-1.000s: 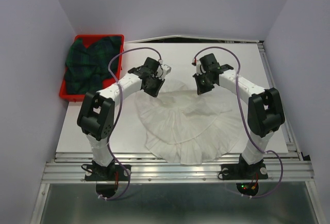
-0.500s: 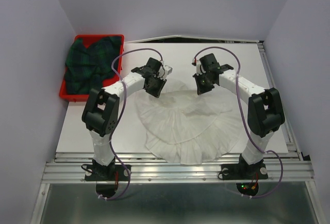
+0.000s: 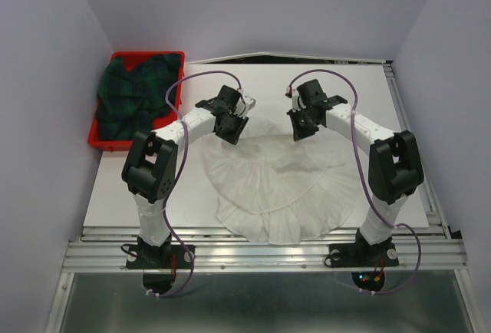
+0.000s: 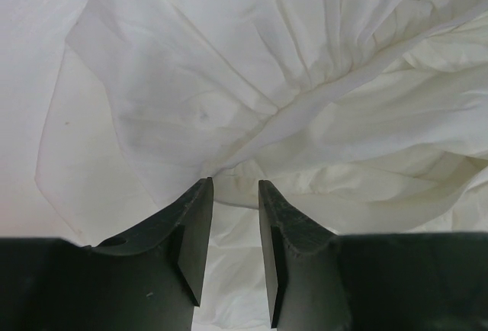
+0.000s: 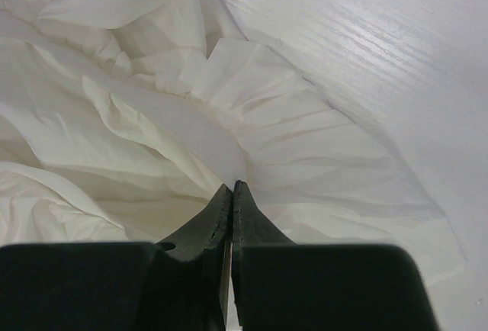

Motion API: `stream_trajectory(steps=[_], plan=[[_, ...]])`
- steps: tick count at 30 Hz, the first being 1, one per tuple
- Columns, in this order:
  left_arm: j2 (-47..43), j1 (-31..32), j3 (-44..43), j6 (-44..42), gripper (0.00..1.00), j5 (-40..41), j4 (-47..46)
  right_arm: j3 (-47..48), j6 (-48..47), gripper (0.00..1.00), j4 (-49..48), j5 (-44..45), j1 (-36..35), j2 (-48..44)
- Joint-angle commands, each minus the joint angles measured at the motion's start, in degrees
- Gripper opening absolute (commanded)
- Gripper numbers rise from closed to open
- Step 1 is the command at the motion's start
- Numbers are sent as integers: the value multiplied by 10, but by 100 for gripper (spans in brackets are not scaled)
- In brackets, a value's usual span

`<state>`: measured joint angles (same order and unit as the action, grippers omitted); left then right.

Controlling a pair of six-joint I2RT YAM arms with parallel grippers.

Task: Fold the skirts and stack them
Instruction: Flatten the skirt out

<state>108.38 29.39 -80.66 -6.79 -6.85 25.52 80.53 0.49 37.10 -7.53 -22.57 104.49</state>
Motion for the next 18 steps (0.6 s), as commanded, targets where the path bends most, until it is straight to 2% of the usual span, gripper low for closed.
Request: stream_trajectory(steps=[1,9,14,18], plan=[[-27,-4,6,4,42,19,-2,4,1,1,-3,-2,-4,-25],[-47,-5,31,3,42,21,-11,3,2,1,-2,0,-4,-24],[-25,-5,28,5,42,4,-9,5,2,1,-3,-5,-4,-22],[-15,-5,24,10,42,21,-10,2,2,1,-2,0,-4,-27]])
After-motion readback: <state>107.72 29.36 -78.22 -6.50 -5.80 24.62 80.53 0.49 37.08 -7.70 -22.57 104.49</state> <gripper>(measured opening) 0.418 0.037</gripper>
